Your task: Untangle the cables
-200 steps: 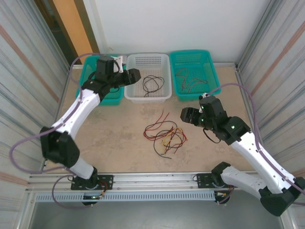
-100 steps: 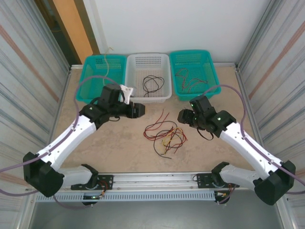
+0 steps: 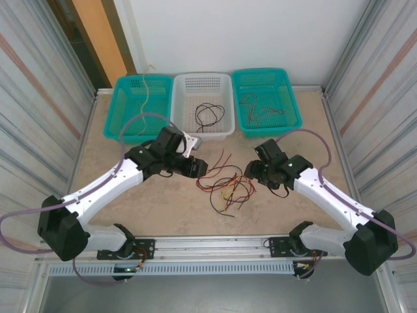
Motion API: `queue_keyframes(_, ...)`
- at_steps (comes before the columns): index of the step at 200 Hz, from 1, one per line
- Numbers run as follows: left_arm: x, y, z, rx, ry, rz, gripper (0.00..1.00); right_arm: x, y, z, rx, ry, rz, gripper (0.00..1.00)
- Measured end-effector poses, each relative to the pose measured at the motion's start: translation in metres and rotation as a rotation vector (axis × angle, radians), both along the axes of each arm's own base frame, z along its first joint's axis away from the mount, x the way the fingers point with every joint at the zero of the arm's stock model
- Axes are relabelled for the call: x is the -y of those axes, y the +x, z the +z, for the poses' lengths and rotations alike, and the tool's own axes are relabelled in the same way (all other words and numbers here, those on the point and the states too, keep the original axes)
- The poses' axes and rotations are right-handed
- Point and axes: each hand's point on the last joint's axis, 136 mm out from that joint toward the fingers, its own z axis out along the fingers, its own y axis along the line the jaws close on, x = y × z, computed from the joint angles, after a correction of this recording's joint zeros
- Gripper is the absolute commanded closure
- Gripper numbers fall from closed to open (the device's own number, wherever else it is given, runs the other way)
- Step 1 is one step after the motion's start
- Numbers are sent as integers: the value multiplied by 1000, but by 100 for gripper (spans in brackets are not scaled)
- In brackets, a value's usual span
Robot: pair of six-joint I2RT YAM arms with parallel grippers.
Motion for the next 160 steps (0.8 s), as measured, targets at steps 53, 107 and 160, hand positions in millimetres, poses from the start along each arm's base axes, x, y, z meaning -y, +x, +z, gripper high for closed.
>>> queue_keyframes(53, -11, -15, -22, -24, 74, -7, 46, -13, 8, -18, -17, -10, 23, 33)
queue_keyframes(107, -20, -21, -42, -51, 106, 16, 45, -25, 19, -14, -16, -40, 69, 33)
queue_keyframes(160, -21, -17, -35, -36, 107, 33, 45, -31, 30, 3, 15, -36, 102, 33)
